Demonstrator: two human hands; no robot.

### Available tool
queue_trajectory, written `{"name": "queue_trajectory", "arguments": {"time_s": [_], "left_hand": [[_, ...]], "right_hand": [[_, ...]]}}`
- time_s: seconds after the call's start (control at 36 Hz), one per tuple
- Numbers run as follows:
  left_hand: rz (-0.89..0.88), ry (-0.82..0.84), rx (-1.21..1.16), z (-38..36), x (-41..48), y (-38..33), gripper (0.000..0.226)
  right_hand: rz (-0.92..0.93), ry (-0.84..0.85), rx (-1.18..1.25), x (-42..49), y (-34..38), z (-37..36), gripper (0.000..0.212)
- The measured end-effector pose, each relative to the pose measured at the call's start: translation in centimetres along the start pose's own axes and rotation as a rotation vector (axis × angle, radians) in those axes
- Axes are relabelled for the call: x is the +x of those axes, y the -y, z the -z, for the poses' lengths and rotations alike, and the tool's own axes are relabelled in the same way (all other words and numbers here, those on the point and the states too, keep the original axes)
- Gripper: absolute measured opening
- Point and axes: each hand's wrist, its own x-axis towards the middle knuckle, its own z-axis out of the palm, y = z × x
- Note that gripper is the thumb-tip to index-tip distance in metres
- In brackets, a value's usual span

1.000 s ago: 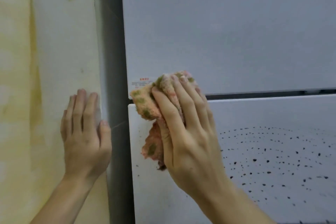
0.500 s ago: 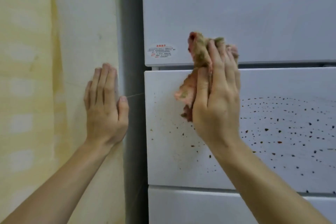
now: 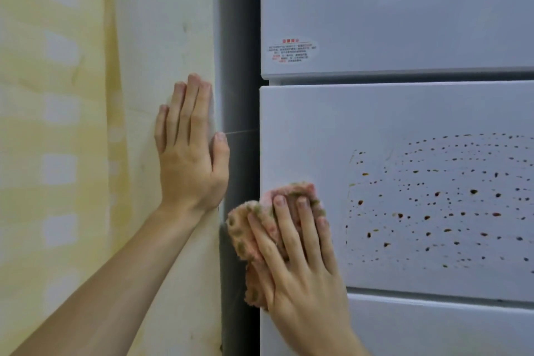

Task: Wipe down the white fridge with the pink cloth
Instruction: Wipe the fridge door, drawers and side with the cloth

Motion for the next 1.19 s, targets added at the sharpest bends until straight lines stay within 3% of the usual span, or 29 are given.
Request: {"name": "queue_trajectory", "arguments": {"time_s": [0.17,0.42,0.58,0.83,0.94,1.08,1.19], "left_hand": [[-0.012,-0.022,-0.029,-0.1,-0.1,0.2,0.062],[-0.013,-0.014,-0.073,0.0,-0.2,0.2,0.059],[-0.024,-0.037,-0.156,0.0,-0.5,0.4,0.056],[-0.003,-0.017,-0.197,0.4,-0.8,0.2,0.055],[-0.002,0.004,-0.184,0.5,-0.8,0.2,0.055],[-0.006,-0.001,-0.144,0.3,-1.0,0.3,0.056],[0.008,-0.021,-0.125,0.1,-1.1,0.0,0.057]], "right_hand": [[0.042,-0.055,0.029,2.9,-1.6,1.1,0.056],[-0.16,-0.183,-0.047,15.3,-2.4,2.6,0.062],[-0.092,-0.227,0.001,11.2,-1.6,1.7,0.051],[0.177,0.029,0.044,1.4,-0.9,0.8,0.027],[0.23,0.046,0.003,2.3,-2.3,1.8,0.031],[0.025,-0.114,-0.011,10.5,-4.6,3.8,0.058],[-0.163,-0.23,-0.048,15.8,-5.2,3.9,0.054]]}}
